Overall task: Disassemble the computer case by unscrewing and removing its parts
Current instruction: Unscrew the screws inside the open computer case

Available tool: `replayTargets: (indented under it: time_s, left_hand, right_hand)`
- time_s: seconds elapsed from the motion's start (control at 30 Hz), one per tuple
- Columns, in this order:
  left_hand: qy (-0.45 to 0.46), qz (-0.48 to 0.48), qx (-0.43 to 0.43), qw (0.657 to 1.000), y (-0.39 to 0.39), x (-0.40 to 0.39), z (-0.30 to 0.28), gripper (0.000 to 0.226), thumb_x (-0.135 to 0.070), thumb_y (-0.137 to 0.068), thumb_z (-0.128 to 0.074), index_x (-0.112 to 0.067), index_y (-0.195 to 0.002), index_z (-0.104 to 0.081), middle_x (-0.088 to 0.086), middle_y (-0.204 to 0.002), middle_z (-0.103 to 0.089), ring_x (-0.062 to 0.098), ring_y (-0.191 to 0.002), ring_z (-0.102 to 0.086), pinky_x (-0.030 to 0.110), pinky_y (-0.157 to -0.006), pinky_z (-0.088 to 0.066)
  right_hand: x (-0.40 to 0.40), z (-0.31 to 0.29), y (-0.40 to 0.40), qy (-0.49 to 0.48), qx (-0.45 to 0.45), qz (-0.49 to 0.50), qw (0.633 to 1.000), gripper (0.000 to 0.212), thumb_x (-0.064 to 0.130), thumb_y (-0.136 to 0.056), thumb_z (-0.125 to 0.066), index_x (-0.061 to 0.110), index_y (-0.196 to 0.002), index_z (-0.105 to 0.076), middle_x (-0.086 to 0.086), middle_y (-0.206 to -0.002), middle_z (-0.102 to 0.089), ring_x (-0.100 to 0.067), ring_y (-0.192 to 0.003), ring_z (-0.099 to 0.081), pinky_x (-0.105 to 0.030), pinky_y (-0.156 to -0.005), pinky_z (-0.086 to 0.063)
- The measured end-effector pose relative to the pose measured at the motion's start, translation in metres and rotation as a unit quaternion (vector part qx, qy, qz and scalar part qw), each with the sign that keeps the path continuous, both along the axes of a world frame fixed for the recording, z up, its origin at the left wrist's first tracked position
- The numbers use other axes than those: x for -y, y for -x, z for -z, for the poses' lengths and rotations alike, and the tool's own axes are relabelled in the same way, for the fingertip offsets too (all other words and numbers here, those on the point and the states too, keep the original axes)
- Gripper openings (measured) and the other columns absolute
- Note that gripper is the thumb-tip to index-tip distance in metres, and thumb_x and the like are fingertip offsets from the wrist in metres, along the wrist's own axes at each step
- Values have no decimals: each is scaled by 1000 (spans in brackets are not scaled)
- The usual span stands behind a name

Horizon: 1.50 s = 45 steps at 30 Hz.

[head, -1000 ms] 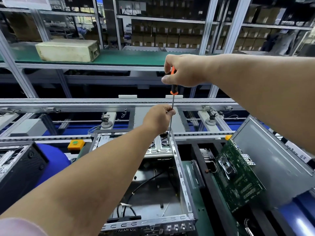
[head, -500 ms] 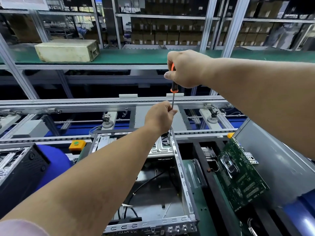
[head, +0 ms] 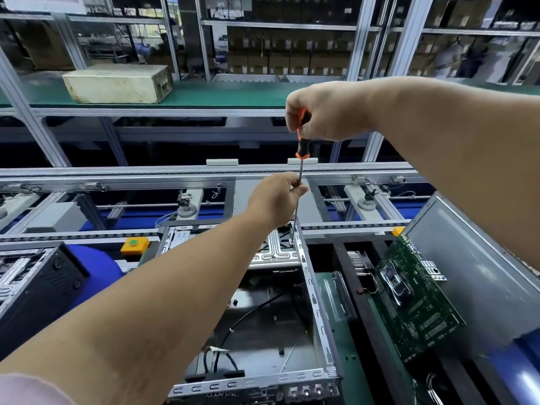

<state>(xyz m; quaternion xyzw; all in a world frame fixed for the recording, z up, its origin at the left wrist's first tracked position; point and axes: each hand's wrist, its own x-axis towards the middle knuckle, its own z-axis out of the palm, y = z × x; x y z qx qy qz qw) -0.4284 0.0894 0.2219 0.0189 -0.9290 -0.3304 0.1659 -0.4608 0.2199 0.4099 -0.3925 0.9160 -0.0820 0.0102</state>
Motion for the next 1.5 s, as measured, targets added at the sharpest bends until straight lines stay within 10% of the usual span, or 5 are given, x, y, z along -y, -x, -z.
replayTargets:
  time_s: [0.4,0.9,1.3,1.5]
  left_hand:
    - [-1,-33,11,999,4,-1,-3,39,-42,-103,-64,-19,-75,-51,-2,-70,-56,22,-69,-51,35,-64,-42]
    - [-7,2,-8,1000,2,0,6,17,-38,-106,-60,-27,-93,-61,-12,-78,-59,19,-80,-56,26,-58,-35]
    - [-19,-27,-9,999,5,-2,7,47,-48,-97,-72,-23,-69,-42,-6,-64,-52,17,-60,-46,35,-58,-42]
    - [-41,9,69,997,0,10,18,38,-54,-87,-80,-25,-103,-61,-3,-77,-59,16,-67,-52,34,-62,-43]
  right_hand:
    - [11,18,4,2,-166,54,985,39,61,-98,-49,23,-107,-54,7,-86,-49,-25,-90,-53,-37,-71,-38]
    - [6,6,-10,2,-31,16,999,26,8,-92,-58,34,-99,-60,7,-96,-57,-14,-77,-58,-26,-54,-42]
    - [3,17,-17,43,-86,4,995,31,24,-91,-71,33,-114,-53,16,-88,-44,-6,-74,-49,-24,-54,-34]
    - [-11,25,-25,45,-106,6,993,17,19,-92,-68,29,-101,-58,6,-98,-55,-22,-90,-56,-37,-73,-49]
